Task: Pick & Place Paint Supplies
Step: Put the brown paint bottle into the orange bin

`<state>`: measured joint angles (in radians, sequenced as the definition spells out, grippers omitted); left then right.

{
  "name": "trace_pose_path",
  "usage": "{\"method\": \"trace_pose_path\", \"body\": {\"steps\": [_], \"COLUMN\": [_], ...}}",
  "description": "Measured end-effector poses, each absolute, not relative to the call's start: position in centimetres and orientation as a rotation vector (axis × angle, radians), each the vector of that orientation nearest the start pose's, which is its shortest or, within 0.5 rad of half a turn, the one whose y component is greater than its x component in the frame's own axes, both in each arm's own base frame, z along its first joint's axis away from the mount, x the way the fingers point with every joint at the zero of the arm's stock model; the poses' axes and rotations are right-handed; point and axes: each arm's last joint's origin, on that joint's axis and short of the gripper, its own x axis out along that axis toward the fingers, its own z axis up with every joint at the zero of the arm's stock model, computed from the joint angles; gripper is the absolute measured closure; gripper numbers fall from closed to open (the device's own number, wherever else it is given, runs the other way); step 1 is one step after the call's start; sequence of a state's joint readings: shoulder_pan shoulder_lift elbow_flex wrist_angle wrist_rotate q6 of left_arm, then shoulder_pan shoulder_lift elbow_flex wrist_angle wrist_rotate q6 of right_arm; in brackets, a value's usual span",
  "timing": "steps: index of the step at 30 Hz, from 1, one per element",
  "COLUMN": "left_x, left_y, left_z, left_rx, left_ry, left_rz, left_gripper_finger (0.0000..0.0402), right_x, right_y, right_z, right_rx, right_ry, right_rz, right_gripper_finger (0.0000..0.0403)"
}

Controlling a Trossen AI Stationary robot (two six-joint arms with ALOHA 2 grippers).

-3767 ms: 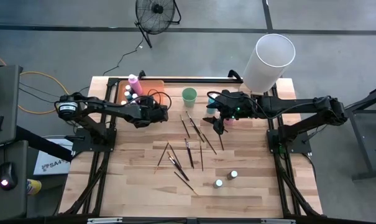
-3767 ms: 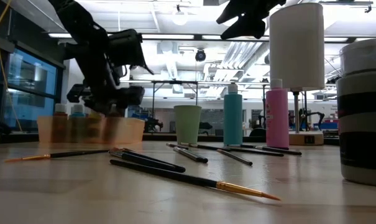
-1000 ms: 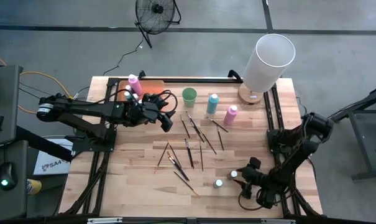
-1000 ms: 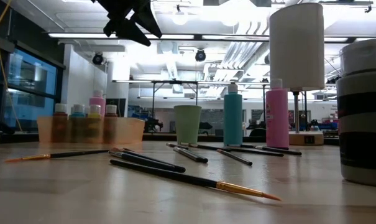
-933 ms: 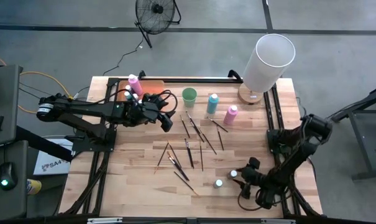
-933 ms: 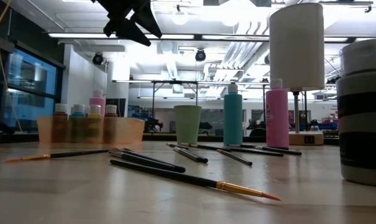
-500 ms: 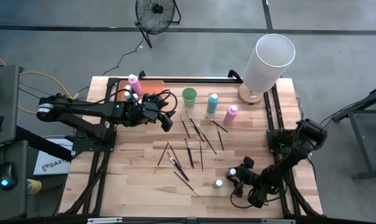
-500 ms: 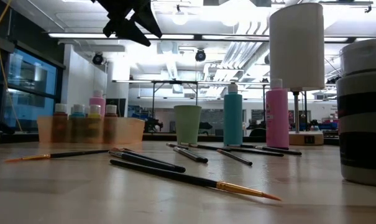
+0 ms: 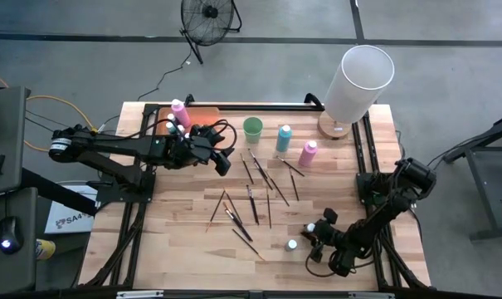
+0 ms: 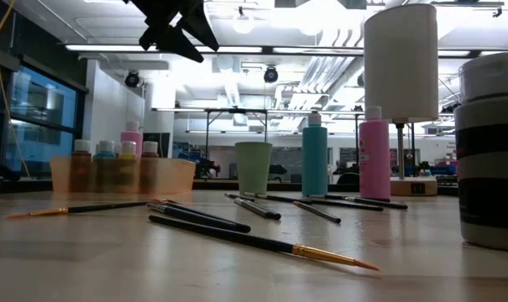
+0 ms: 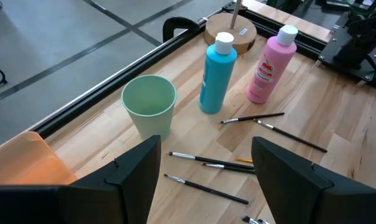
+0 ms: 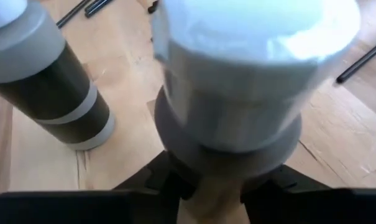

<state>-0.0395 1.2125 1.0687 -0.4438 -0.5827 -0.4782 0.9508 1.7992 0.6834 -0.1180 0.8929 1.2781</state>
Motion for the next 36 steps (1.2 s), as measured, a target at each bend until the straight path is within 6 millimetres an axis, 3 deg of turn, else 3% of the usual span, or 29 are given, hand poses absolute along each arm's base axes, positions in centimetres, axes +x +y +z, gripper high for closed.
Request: {"method": "trace_pose_path", "body": {"steps": [5,10,15,22,29,36], "left_x": [25.7,26.3,26.8,27.8,29.5,31.5], "left_y": [0.5,0.0,-0.3,-0.6,-1.0,-1.2], "left_z": [32.5,33.1,34.0,35.0,34.4,35.1], "left_rx": [-0.279,-0.268,-0.283,-0.32,-0.346,-0.333], "left_ry": [0.425,0.4,0.325,0.201,0.171,0.202], "left_rz": [0.614,0.411,0.283,0.156,0.052,0.032], "left_gripper_finger": [0.0155,0.0155,0.0155,0.0155,0.0155,0.0155], "right_x": [17.8,18.9,20.5,23.4,26.1,27.5], "right_y": [20.6,19.5,16.4,11.2,7.0,4.4], "right_z": [9.6,13.3,18.1,24.1,26.9,27.7], "right_rx": [0.31,0.382,0.472,0.499,0.435,0.444], "right_ry": [0.654,0.76,0.767,0.625,0.534,0.485], "right_rz": [-0.352,-0.205,-0.04,0.073,0.055,0.048], "right_gripper_finger": [0.0294,0.0294,0.0294,0.0294,0.0296,0.0296]}}
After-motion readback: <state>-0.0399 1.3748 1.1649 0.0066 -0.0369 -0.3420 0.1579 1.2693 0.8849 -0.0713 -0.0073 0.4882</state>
